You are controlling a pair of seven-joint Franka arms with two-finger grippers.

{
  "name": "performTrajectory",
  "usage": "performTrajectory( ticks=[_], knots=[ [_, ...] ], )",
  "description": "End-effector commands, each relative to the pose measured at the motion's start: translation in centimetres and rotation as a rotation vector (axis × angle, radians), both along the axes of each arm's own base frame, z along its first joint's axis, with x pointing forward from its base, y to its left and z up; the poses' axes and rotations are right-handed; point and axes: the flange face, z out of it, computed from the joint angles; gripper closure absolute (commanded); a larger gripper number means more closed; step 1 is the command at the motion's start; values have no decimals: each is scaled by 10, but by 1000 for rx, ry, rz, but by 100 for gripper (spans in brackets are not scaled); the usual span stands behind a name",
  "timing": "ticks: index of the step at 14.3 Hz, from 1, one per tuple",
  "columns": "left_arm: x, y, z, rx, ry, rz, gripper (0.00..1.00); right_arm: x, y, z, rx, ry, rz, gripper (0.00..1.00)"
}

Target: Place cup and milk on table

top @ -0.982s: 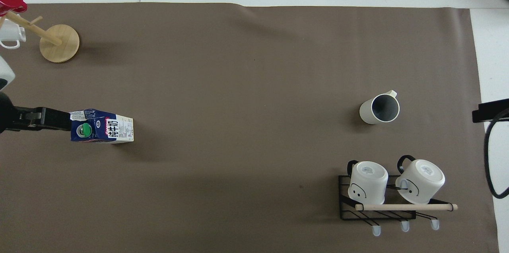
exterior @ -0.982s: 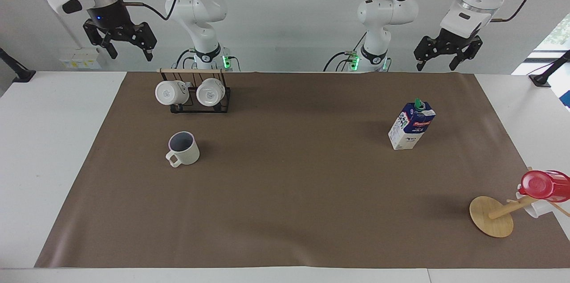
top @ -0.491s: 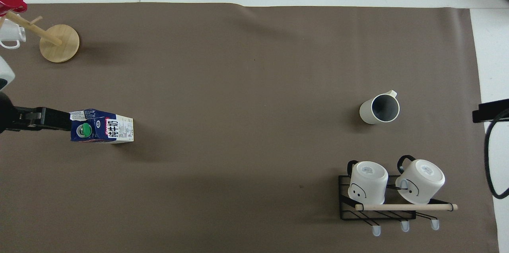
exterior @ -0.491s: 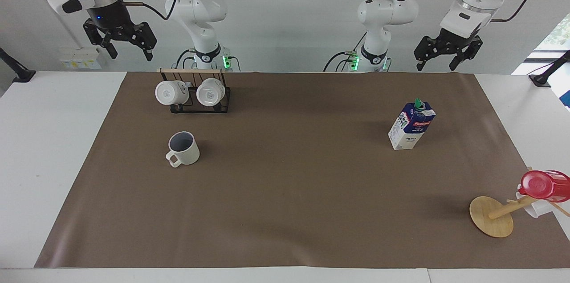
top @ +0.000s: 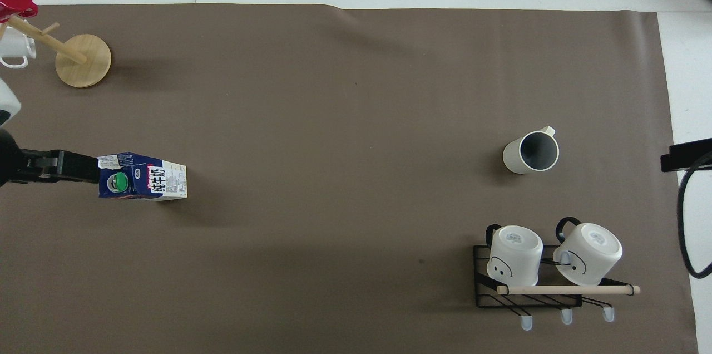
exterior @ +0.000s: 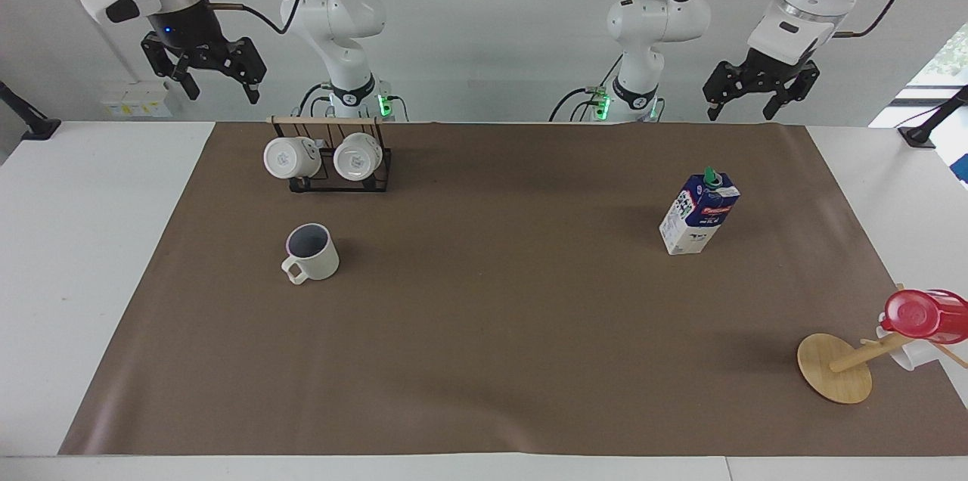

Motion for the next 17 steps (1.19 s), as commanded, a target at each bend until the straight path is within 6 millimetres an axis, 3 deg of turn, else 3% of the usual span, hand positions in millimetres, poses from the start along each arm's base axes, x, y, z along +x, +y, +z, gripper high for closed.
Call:
performTrajectory(
  ticks=[1,11,14,17],
  knots=[
    [-2,2,4,3,-2,5,0,-5,1,1,-2,-7,-22,0],
    [-2,2,4,3,-1,6,0,-3,1,-5,-3,-6,-20,0],
    [-2,2,4,3,-1,5,0,5,2,-32,0,-2,-23,0],
    [-2,2,4,3,-1,5,0,22,32,-62,2,-51,-18,0]
  ],
)
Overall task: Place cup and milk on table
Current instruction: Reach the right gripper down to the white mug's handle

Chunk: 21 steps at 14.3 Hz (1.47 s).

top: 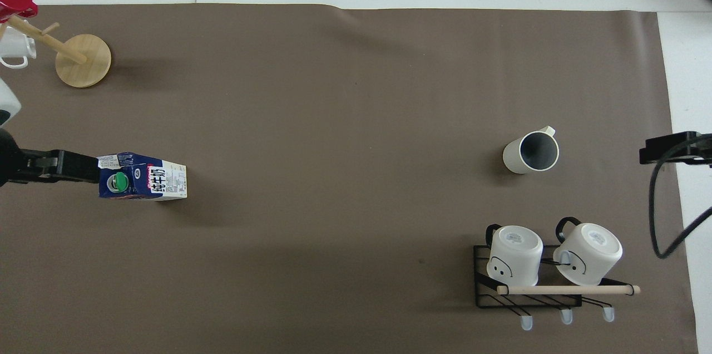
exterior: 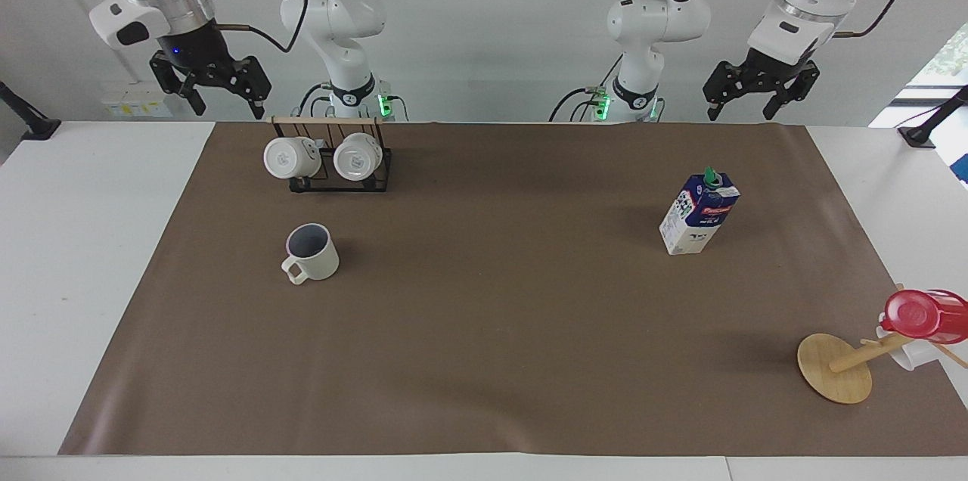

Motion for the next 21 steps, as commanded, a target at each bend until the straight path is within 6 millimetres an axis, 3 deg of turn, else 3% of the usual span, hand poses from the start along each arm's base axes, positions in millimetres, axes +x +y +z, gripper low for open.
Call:
performTrajectory(
  ticks=[1,5,11,15,19,21],
  knots=[
    [-2,2,4,3,-1,5,0,9,29,-35,2,-16,9,0],
    [-2,2,4,3,-1,6,0,39,53,-90,-2,-5,54,0],
    [-3,2,4,4,1,3,0,55,58,-192,-2,-17,62,0],
    [-2,1,4,3,-3,-9,0,57,59,-232,-2,-13,61,0],
    [-2,0,4,3,-7,-9,0,55,76,-239,1,-15,61,0],
    [-2,1,3,3,-5,-7,0,55,77,-256,-1,3,64,0]
  ],
)
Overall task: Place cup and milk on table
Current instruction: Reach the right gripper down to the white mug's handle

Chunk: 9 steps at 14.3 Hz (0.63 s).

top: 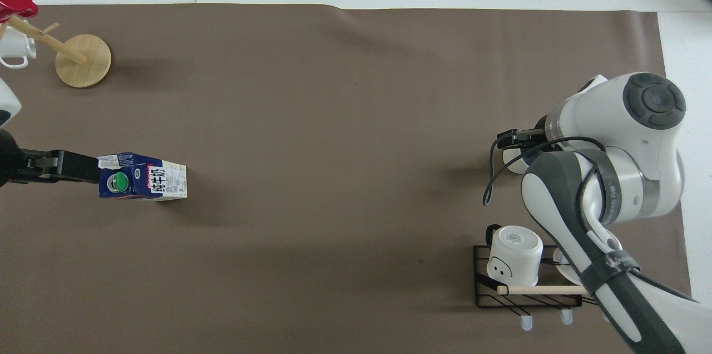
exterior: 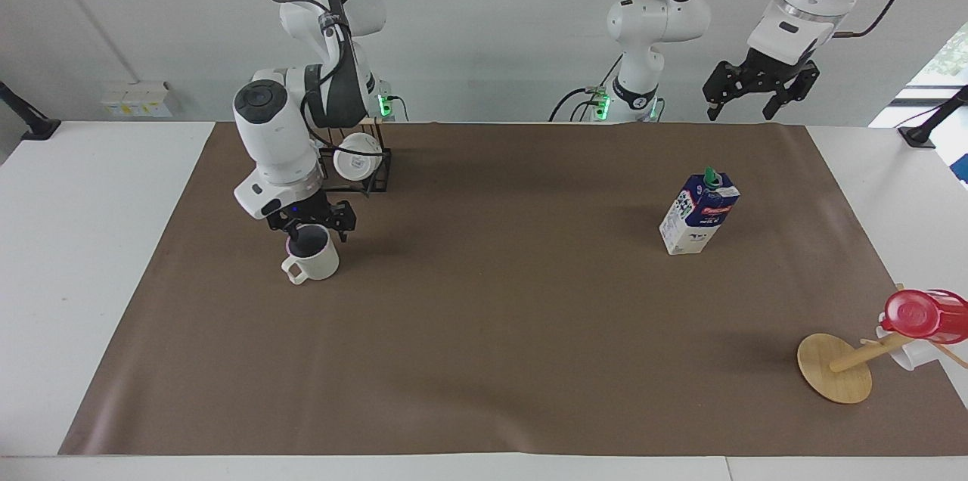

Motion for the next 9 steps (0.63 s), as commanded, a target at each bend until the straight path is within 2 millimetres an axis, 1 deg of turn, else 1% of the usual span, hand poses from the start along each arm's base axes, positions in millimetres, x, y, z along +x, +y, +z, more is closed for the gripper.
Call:
performTrajectory(
  ticks=[1,3,6,9],
  knots=[
    [-1,2,3,2,-7,-4,0,0,0,-23,2,1,-14,0],
    [-2,2,5,2,-9,5,0,1,0,-36,0,15,-13,0],
    [-3,2,4,4,4,0,0,-5,0,-51,1,14,-1,0],
    [-2,2,4,3,-3,6,0,-6,-1,-52,1,12,2,0]
  ],
)
